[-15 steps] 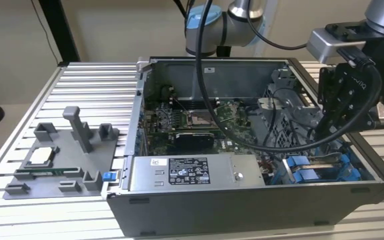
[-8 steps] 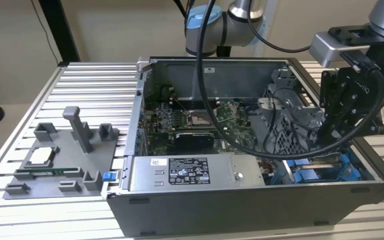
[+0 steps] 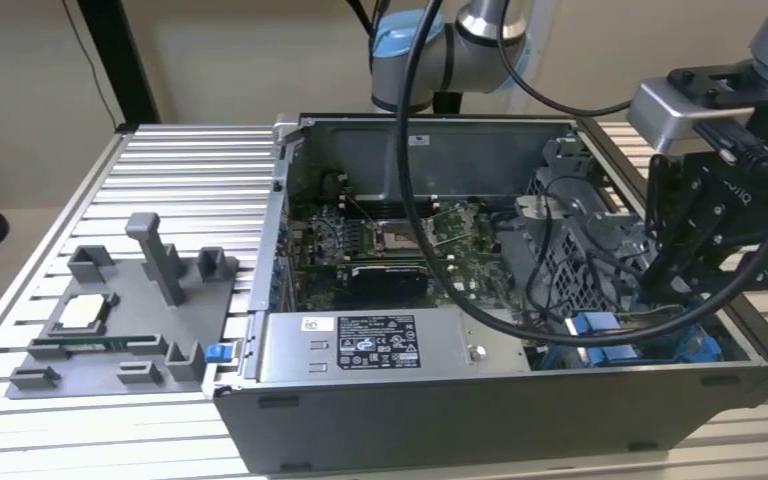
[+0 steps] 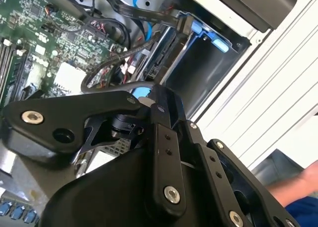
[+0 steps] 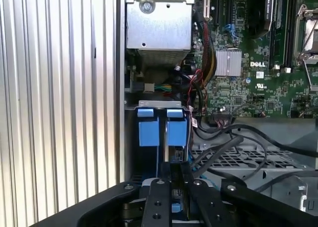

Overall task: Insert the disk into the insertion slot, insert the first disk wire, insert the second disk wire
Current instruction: 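Insert the first disk wire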

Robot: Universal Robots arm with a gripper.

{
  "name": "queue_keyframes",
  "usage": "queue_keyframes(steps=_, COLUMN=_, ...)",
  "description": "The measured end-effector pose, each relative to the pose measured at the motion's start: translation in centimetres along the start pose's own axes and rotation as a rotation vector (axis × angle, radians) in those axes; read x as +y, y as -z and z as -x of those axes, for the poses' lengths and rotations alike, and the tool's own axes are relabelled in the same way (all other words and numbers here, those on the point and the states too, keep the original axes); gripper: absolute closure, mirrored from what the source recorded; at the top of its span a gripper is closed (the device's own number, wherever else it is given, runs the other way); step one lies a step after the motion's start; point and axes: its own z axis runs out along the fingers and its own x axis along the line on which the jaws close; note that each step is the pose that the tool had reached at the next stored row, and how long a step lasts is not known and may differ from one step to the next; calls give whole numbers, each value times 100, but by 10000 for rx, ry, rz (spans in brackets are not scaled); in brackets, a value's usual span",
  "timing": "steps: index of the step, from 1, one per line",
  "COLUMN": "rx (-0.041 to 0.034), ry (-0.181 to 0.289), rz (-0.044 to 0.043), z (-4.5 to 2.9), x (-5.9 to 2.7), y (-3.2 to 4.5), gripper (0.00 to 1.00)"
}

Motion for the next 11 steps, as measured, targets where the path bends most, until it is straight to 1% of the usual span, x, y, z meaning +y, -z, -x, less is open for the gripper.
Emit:
queue_keyframes(steps=6, rx=10, ry=1, rz=0, z=-19, x=-7, y=-35, gripper=100)
queue_keyframes(steps=11, rx=8, ry=0, rz=0, z=-25, x=-44, y=-60, gripper=100)
